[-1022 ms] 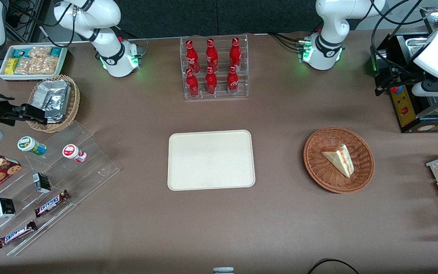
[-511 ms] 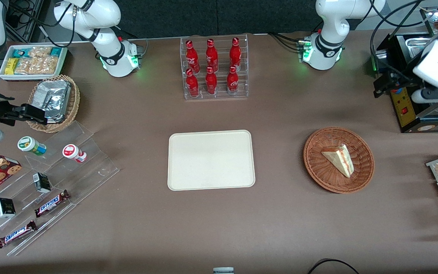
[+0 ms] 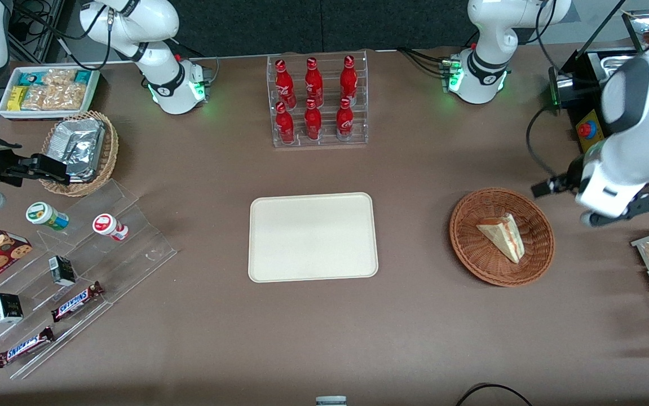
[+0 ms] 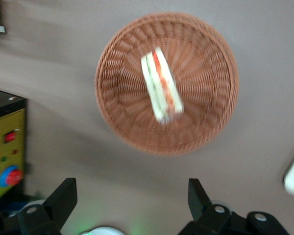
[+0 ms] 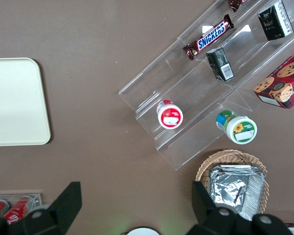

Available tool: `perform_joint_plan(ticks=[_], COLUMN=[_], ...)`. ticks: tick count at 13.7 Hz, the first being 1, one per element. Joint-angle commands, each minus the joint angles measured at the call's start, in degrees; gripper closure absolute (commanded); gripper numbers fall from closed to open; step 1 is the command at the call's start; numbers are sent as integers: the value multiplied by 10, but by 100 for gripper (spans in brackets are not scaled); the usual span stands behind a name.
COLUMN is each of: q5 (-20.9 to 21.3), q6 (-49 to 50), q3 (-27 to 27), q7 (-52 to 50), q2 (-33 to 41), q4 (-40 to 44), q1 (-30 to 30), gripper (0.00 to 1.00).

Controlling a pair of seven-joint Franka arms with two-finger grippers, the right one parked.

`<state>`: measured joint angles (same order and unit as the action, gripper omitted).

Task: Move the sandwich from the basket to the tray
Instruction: 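Lower the open left gripper onto the sandwich in the basket and close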

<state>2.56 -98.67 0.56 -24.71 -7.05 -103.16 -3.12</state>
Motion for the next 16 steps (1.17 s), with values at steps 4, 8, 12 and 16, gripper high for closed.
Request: perform_joint_plan(ticks=[4,8,12,16], q5=[2,-3,-1,3], q6=[-118,-238,-287,-310], q3=[3,2,2,2], q7=[-143,-147,-170,-169], q2=[-65,-75,-110,-126], q4=[-43,-126,-149,-166], q1=[-3,0,0,0], gripper=[0,0,0,0])
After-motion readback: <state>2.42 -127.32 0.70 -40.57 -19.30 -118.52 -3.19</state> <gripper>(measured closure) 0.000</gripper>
